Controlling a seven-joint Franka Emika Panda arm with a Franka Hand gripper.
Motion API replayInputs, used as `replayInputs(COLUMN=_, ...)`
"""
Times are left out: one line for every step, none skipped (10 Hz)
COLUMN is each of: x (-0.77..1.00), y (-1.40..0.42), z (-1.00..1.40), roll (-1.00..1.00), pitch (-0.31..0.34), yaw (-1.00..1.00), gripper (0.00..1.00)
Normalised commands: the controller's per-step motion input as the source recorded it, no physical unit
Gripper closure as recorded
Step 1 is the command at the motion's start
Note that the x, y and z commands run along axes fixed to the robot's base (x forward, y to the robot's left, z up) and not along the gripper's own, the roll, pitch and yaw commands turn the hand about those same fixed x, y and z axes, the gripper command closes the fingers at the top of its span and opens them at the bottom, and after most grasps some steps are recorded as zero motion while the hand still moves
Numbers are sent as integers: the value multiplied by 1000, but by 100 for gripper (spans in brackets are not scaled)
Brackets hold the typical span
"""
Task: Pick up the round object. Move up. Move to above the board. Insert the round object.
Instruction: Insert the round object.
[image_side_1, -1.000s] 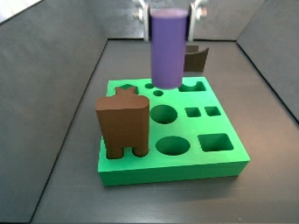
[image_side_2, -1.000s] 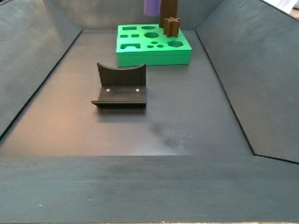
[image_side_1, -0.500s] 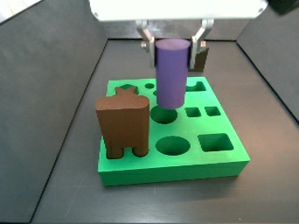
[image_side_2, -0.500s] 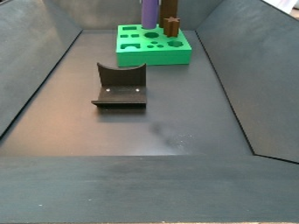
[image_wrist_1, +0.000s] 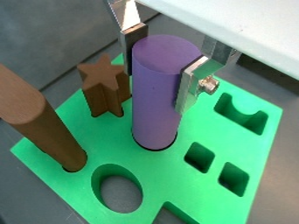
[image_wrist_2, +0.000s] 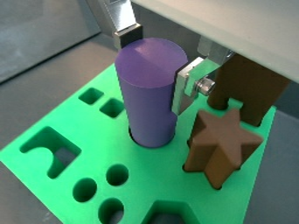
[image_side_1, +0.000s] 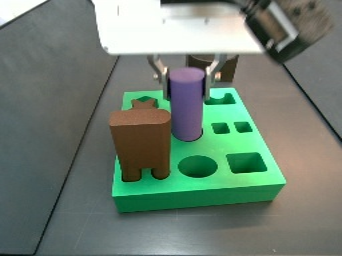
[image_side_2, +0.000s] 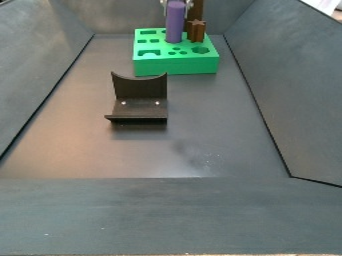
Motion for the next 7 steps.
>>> replayInputs(x=0, y=0, z=-526, roll=150, pitch=-144, yaw=0, gripper=100)
replayInputs(x=0, y=-54, z=-586, roll=219, pitch=-130, yaw=0, gripper=100)
replayInputs(x=0, y=-263, z=-574, roll=374, pitch=-67, yaw=57, gripper=100)
replayInputs(x=0, y=-349, z=-506, roll=414, pitch=-30, yaw=143, gripper=100)
replayInputs(x=63, y=-369, z=-449, roll=430, pitch=0, yaw=177, gripper=100)
replayInputs(x=0, y=-146, z=-177, roll=246, pitch=0, yaw=9, gripper=100)
replayInputs(x=0, y=0, z=0, roll=0, pitch=0, yaw=0, gripper=100)
